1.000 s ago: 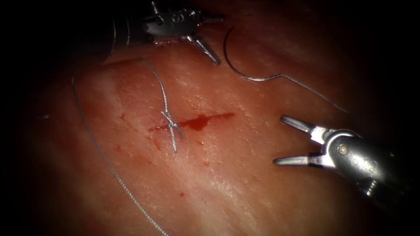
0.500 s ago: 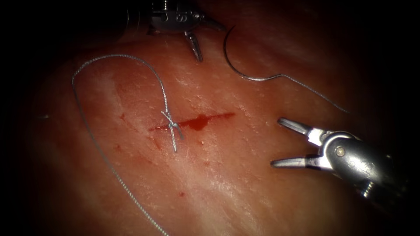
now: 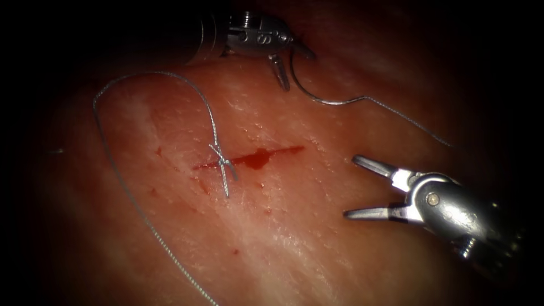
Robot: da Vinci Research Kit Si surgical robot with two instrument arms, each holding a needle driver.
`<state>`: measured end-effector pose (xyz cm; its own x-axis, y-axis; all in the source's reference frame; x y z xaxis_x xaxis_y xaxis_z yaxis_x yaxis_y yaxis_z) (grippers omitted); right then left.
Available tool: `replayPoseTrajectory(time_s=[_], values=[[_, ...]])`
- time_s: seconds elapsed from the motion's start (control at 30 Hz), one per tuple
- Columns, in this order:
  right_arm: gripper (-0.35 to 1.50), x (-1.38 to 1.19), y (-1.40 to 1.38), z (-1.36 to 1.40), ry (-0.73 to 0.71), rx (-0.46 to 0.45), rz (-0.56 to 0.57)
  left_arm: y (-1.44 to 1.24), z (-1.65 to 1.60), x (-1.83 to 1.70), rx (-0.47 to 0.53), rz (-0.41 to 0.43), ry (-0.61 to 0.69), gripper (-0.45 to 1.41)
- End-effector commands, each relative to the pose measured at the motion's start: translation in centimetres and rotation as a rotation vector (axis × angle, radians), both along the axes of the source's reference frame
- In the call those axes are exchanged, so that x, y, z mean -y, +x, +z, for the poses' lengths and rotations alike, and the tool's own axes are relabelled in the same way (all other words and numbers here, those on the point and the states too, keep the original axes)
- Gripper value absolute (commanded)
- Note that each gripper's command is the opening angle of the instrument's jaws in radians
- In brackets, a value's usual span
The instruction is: Wound Closure
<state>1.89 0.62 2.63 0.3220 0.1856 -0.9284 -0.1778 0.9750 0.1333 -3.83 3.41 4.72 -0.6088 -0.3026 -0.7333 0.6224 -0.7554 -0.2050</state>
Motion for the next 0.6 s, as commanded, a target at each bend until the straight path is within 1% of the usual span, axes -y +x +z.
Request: replayPoseTrajectory(time_s=[0.03, 0.07, 0.2, 0.27, 0.3, 0.33, 0.4, 0.43, 0.47, 0.6], values=[[1.01, -0.05, 0.05, 0.05, -0.004, -0.003, -0.002, -0.04, 0.04, -0.07, 0.001, -0.002, -0.004, 0.29], [1.01, -0.04, 0.06, 0.05, 0.001, -0.008, 0.000, -0.04, 0.09, -0.09, -0.010, 0.013, -0.004, 0.29], [1.01, -0.03, 0.10, 0.06, 0.000, -0.011, -0.002, -0.05, 0.18, -0.17, -0.021, 0.016, -0.021, 0.29], [1.01, -0.01, 0.13, 0.07, 0.006, -0.016, -0.003, -0.04, 0.25, -0.21, -0.033, 0.033, -0.024, 0.24], [1.03, 0.00, 0.15, 0.06, 0.011, -0.021, -0.004, -0.03, 0.30, -0.21, -0.057, 0.065, -0.023, 0.02], [1.03, 0.00, 0.15, 0.06, 0.011, -0.021, -0.004, -0.03, 0.30, -0.21, -0.057, 0.065, -0.023, 0.02], [1.03, 0.00, 0.15, 0.06, 0.011, -0.021, -0.004, -0.01, 0.32, -0.22, -0.069, 0.076, -0.030, -0.35], [1.03, 0.00, 0.14, 0.05, 0.011, -0.023, -0.002, 0.00, 0.31, -0.24, -0.076, 0.070, -0.036, -0.45], [1.03, -0.01, 0.14, 0.05, 0.016, -0.026, 0.001, 0.02, 0.27, -0.25, -0.092, 0.058, -0.048, -0.45], [1.01, -0.01, 0.14, 0.04, 0.015, -0.030, 0.005, 0.07, 0.15, -0.22, -0.097, 0.050, -0.068, -0.45]])
